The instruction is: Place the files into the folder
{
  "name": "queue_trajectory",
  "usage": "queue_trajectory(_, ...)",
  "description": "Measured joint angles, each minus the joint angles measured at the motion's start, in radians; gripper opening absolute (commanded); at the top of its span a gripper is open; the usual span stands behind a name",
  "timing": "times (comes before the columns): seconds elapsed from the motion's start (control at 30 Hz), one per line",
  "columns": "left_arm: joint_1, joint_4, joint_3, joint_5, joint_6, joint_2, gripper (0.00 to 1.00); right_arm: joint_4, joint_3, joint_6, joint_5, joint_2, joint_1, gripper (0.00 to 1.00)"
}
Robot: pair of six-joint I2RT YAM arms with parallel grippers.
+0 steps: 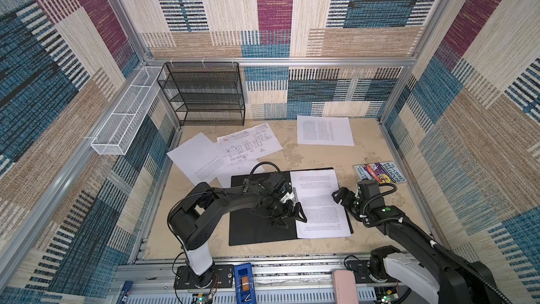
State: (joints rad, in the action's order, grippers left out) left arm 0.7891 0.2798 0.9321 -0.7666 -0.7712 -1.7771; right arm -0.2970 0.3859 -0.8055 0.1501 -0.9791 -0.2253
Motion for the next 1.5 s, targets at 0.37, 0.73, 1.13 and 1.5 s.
queue_trajectory(0.37, 0.000, -0.006, -0.006, 0.001, -0.010, 0.002, 0.99, 0.087, 0.056, 0.061, 0.023, -0.137, 0.000, 0.95)
queue_trajectory(0.73, -0.002, -0.014, -0.014, -0.002, -0.014, 0.003, 0.98, 0.138, 0.071, 0.077, 0.033, -0.219, 0.000, 0.95)
queue_trajectory(1.13, -0.003, -0.029, -0.026, -0.008, -0.015, 0.004, 0.98, 0.196, 0.127, 0.100, 0.034, -0.322, 0.000, 0.95)
queue_trajectory(1.5, -0.006, -0.035, -0.020, -0.027, -0.023, -0.008, 0.98, 0.201, 0.060, 0.065, 0.050, -0.227, 0.000, 0.95)
